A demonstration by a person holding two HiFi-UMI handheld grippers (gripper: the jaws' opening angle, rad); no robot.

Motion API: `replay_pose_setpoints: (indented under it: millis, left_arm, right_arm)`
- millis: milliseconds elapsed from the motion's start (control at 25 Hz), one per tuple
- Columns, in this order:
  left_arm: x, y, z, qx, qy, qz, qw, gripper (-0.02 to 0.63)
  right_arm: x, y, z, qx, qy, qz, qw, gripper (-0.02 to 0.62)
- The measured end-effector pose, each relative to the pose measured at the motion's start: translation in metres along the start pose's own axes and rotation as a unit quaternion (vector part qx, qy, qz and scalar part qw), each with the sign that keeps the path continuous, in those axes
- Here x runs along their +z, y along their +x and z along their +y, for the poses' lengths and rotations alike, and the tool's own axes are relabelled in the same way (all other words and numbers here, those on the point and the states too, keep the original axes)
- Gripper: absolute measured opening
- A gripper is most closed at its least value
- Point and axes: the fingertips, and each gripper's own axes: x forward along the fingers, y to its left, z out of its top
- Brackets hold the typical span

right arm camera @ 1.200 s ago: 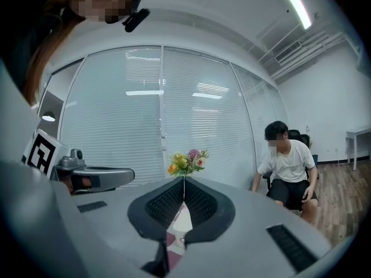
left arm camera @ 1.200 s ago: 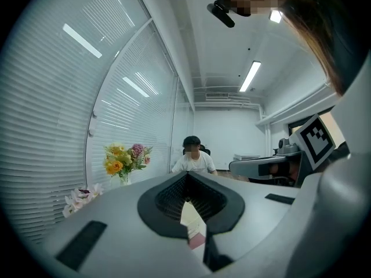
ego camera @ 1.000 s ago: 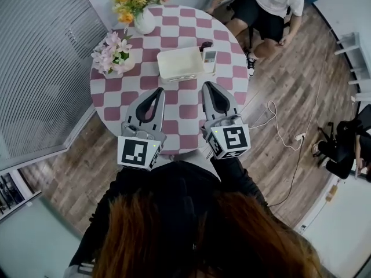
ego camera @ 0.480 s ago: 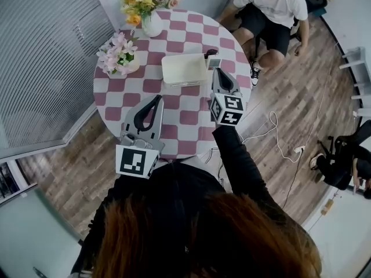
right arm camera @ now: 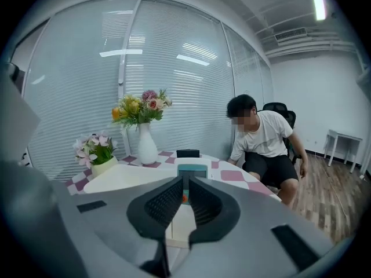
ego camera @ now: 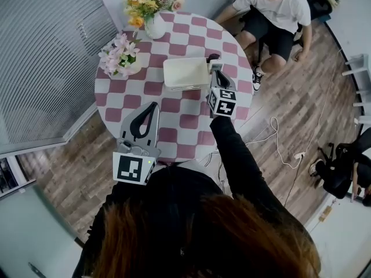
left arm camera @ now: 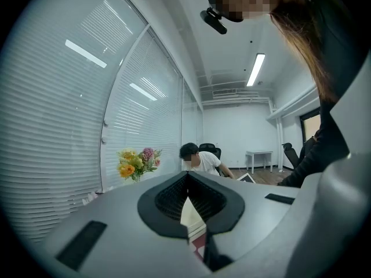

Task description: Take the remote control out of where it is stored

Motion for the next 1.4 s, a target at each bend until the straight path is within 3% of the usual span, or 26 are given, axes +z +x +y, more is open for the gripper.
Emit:
replay_pose_setpoints:
  millis: [80, 160, 240, 360, 840, 1400]
  left_arm:
    - [-0.001, 0.0, -0.005, -0.004, 0.001, 0.003, 1.0, 0.009]
    - [-0.002, 0.0, -0.009, -0.009, 0.001, 0.007, 0.9999, 0.009]
    - [-0.003, -0.001, -0.011, -0.011, 0.001, 0.008, 0.9999, 0.009]
    - [-0.003, -0.003, -0.01, -0.008, 0.002, 0.009, 0.9999, 0.009]
    - [-0.007, -0.01, -0.001, 0.009, -0.003, 0.019, 0.9998, 0.009]
    - [-0.01, -0.008, 0.004, 0.012, -0.003, 0.019, 0.9997, 0.009]
  right_arm:
    - [-0.002, 0.002, -0.003, -0.009, 0.007, 0.002, 1.0, 0.041]
    - [-0.002, 0.004, -0.006, -0.017, 0.023, 0.002, 1.0, 0.153]
    - [-0.006, 0.009, -0.007, -0.021, 0.037, 0.009, 0.999, 0.223]
    - [-0.012, 0.019, -0.009, -0.024, 0.04, 0.029, 0.998, 0.261]
    - [-0.011, 0.04, -0.01, -0.019, 0.046, 0.043, 0.998, 0.275]
    - [0.013, 0.021, -0.012, -0.022, 0.013, -0.012, 1.0, 0.273]
